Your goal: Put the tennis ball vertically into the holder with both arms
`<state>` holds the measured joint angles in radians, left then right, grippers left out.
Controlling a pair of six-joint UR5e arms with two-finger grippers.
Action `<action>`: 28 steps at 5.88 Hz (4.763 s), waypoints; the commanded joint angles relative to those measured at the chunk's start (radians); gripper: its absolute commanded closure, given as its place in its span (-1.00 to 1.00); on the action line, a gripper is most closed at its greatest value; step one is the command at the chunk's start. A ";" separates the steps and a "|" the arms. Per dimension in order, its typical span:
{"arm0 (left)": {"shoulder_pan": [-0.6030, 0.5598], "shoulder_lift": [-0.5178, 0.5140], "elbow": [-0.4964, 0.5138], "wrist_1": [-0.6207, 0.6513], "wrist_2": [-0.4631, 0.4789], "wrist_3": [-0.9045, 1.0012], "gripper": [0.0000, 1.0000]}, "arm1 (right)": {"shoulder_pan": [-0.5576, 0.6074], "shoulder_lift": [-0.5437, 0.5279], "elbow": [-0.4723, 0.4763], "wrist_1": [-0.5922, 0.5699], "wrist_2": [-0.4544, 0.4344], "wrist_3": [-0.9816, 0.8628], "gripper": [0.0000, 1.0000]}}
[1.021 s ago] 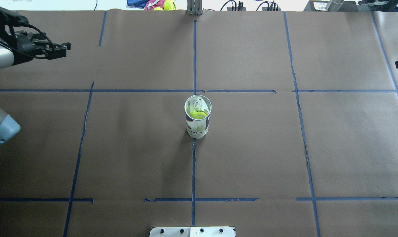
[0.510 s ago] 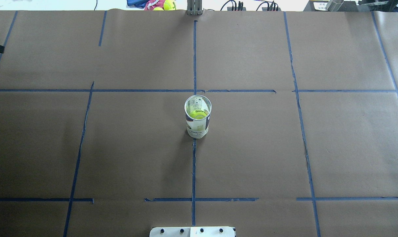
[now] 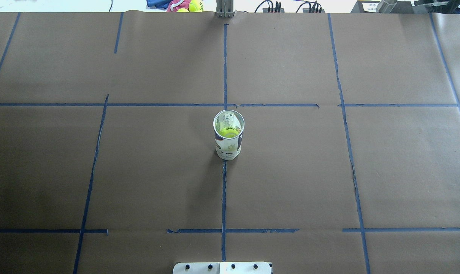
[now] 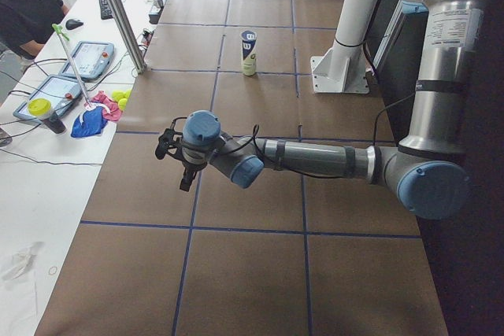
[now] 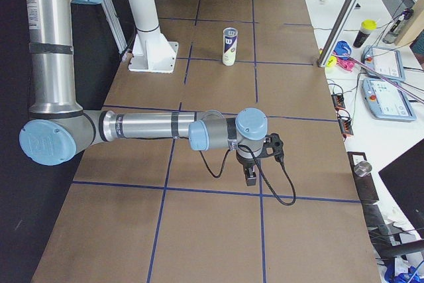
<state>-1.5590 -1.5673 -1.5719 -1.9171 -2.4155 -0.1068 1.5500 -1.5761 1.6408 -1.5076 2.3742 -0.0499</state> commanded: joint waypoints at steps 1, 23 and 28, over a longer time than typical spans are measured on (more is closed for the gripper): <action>-0.053 0.045 -0.029 0.153 -0.010 0.052 -1.00 | 0.007 -0.010 0.007 -0.038 0.002 -0.002 -0.99; -0.010 0.148 -0.287 0.504 0.053 0.159 -1.00 | 0.022 -0.050 0.137 -0.330 -0.038 -0.176 -1.00; -0.007 0.116 -0.255 0.495 0.056 0.156 -1.00 | 0.024 -0.151 0.243 -0.332 -0.043 -0.186 -1.00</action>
<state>-1.5667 -1.4393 -1.8382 -1.4214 -2.3597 0.0503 1.5737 -1.7087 1.8675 -1.8392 2.3317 -0.2362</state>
